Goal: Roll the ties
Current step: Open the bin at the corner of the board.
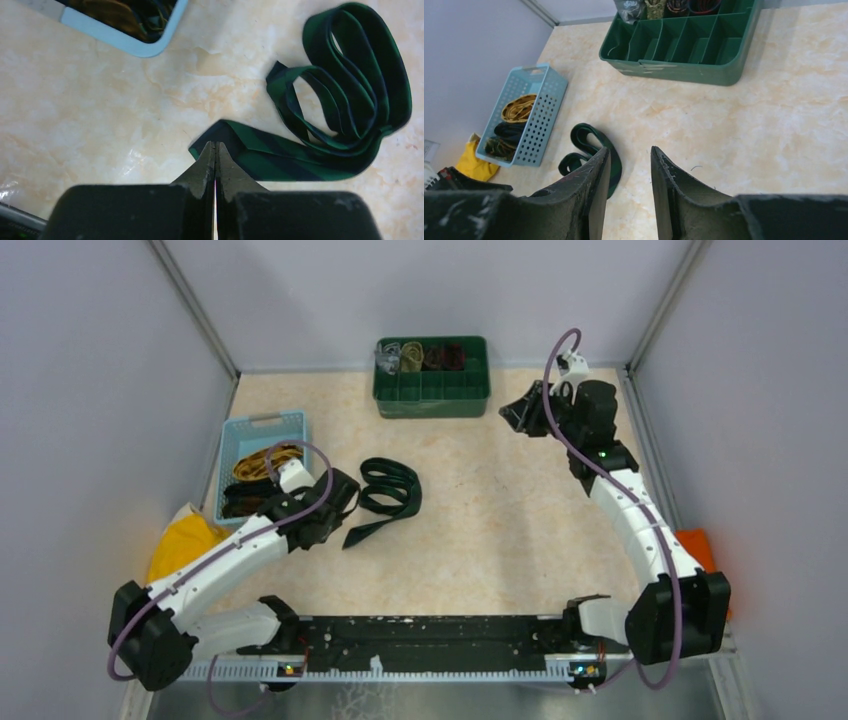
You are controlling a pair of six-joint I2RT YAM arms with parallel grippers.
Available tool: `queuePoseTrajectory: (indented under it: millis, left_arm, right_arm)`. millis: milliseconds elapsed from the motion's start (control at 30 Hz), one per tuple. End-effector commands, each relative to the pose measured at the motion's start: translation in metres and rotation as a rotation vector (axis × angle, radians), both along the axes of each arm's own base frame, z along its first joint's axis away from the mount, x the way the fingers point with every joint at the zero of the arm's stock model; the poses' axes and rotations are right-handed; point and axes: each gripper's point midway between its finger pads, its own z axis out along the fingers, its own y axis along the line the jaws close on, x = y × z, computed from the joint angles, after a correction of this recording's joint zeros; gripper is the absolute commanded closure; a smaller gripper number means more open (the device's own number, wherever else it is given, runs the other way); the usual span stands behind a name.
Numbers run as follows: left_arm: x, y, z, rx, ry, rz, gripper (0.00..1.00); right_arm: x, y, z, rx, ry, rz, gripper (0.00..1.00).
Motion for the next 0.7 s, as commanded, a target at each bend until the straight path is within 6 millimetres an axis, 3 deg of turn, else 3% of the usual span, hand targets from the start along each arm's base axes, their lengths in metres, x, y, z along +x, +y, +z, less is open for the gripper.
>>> queuePoseTrajectory:
  millis: [0,167,300,533,667]
  left_arm:
    - [0.003,0.023,0.006,0.051,-0.019,0.196,1.00]
    - [0.000,0.064,-0.005,0.212,0.079,0.389,1.00]
    - [0.010,0.077,-0.029,0.156,0.137,0.401,1.00]
    - [0.017,0.107,-0.037,0.077,0.105,0.410,1.00]
    - [0.030,0.114,-0.049,0.059,0.124,0.405,1.00]
  right_arm:
    - [-0.004,0.022,0.005,0.040,-0.010,0.076,0.65]
    - [-0.007,0.024,0.002,0.045,0.001,0.088,0.65]
    - [-0.008,0.025,0.000,0.047,0.003,0.091,0.65]
    - [-0.005,0.025,-0.006,0.047,0.016,0.086,0.65]
    - [-0.005,0.026,-0.008,0.050,0.020,0.087,0.66]
